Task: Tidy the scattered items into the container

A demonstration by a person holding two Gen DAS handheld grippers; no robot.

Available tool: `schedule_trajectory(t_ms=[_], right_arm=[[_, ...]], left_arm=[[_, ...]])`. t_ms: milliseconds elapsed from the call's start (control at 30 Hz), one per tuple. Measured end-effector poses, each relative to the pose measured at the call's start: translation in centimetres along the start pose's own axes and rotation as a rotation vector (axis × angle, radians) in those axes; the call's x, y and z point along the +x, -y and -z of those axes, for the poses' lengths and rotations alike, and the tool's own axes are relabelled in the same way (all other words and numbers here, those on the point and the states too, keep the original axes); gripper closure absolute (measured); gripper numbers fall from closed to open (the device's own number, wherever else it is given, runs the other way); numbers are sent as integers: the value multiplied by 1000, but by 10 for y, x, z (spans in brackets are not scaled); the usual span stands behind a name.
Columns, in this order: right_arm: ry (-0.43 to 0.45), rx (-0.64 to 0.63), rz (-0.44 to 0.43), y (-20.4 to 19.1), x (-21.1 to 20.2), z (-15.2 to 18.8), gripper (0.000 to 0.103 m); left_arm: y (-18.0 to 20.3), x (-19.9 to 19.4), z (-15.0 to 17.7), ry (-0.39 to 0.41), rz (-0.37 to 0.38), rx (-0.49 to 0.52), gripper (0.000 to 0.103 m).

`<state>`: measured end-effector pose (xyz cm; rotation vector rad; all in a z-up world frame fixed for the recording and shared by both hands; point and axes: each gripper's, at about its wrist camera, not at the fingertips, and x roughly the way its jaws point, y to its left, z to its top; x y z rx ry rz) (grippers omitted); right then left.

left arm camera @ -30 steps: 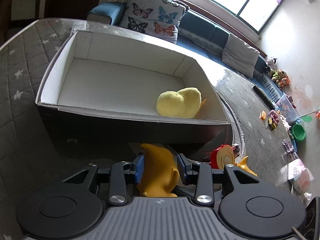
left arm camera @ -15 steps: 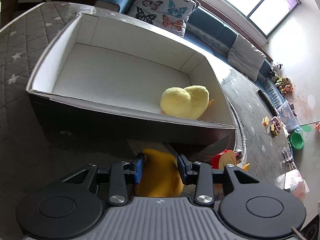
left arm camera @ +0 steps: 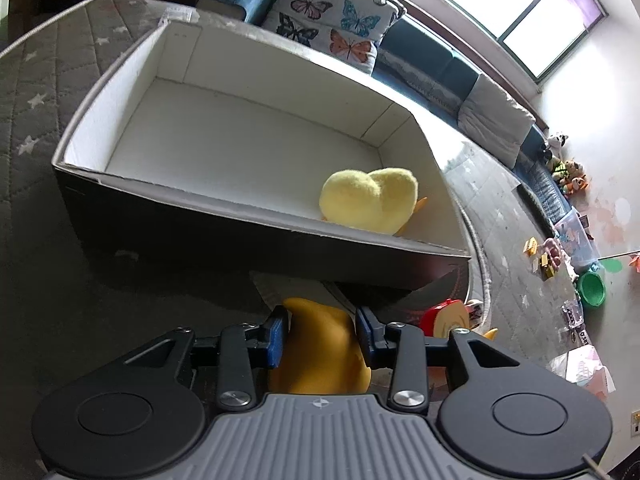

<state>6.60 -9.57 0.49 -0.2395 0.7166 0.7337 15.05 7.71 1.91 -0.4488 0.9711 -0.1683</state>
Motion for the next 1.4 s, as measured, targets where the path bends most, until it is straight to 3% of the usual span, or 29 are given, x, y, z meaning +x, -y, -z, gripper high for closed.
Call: schedule_trajectory(t_ms=[300,667,1067,1400], right_arm=[[72,-74,9,-12,-22,-16,57],[128,-143,26,5,-7,-67,57],[87,-163,1,37,44,-110,57],[14,-132,-40,63,91,-120,56]], left_arm=[[10,-35,-9,96,7,11,63],[8,-39,-60,172,24,-11,63],[-17,3,-115,148,22,-97,64],[-35,42,-130,97,6,-157,64]])
